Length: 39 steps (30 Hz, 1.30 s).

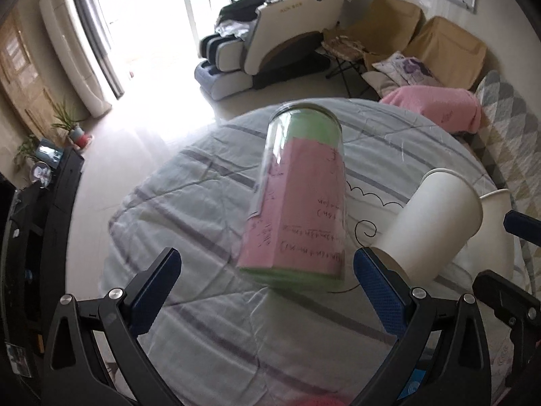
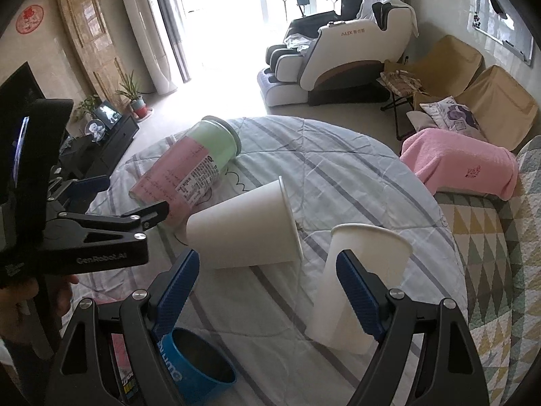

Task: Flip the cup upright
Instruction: 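Close the left tool on the pink-and-green cup and lift it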

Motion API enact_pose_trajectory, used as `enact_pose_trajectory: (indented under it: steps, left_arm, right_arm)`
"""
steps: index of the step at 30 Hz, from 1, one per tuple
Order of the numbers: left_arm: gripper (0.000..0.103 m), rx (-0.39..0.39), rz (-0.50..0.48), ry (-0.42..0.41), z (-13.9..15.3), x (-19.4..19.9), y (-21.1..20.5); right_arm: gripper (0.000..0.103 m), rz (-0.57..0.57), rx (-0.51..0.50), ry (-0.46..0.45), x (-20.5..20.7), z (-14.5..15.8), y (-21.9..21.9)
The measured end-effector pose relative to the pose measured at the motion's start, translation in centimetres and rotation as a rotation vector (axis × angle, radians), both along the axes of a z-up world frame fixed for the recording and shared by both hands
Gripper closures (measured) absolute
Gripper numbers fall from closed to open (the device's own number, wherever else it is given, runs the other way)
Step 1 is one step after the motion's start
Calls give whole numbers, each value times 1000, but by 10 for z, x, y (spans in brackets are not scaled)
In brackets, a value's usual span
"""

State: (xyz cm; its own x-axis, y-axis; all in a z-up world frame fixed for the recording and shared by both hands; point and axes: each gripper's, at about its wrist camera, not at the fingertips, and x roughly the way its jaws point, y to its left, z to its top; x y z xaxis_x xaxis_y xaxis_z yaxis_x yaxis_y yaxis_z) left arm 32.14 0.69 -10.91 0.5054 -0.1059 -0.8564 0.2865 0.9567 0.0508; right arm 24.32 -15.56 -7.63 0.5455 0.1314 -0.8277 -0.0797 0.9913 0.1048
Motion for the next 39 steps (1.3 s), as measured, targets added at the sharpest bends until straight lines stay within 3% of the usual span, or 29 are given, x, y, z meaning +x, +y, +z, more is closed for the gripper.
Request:
enact_pose_trajectory:
  steps: [3,5,13,25,39]
  left_arm:
    - [15,-3,-8,14,-6,4,-2]
    - [30,-29,-31,19,-6,2,-2]
    - [31,-36,-32,2,-3,-5,5]
    - [31,-52,-37,5,4,-52,29]
    - [31,-125,-5,-24,10,-80,70]
  right_arm:
    - [19,0,-7,8,4,-3,2]
    - [19,-2,-8,12,6,-5,2]
    - [19,-2,-6,32,8,-10,3]
    - [19,10,-27,52,5,-11,16]
    - [19,26,-51,68,-5,-8,43]
